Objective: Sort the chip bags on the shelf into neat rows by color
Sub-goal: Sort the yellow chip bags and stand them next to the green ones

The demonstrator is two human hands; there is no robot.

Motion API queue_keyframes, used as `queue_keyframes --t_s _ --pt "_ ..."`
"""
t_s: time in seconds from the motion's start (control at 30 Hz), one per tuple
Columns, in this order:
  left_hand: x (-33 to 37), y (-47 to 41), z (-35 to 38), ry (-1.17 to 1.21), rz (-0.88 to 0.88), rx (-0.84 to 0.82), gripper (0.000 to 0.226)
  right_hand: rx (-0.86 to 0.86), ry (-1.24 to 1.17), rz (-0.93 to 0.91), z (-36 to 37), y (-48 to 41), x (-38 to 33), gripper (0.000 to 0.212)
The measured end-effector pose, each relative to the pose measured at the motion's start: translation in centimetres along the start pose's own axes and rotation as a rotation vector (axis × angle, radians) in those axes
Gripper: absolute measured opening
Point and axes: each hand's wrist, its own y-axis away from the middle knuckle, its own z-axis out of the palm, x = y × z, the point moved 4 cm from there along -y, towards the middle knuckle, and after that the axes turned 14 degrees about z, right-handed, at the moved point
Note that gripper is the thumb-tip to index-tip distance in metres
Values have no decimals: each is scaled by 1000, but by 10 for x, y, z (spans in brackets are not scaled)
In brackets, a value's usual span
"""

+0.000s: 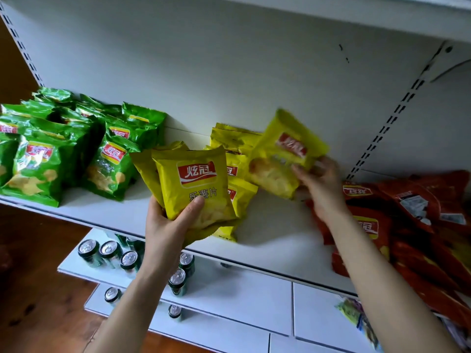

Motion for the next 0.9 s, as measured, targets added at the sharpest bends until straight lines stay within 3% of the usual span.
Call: queue_keyframes --t_s 0.1,0.2,0.33,0.43,0.5,0.7,0.77,0.83,0.9 --pt "2 1 -2 4 12 4 57 251 105 -39 -34 -37 12 57" --pt "3 2 -4 -3 23 27 42 251 332 -72 -30 -60 30 66" --pt "2 2 -8 -4 24 39 48 236 517 -34 -9 -73 51 62" --pt "4 2 -11 -26 31 34 87 287 585 8 -2 -76 58 61" --pt "5 2 -11 -32 23 39 98 302 618 20 0 -79 60 62" --pt "3 4 -5 1 -5 6 92 277 675 80 -10 -81 60 66" --pt "2 4 -3 30 -26 6 73 287 662 81 -17 -77 56 66" --pt "0 3 -2 43 -45 13 54 333 642 24 -25 -70 47 69" --pt "-2 2 0 44 -47 -4 59 402 621 -89 -28 -54 29 61"
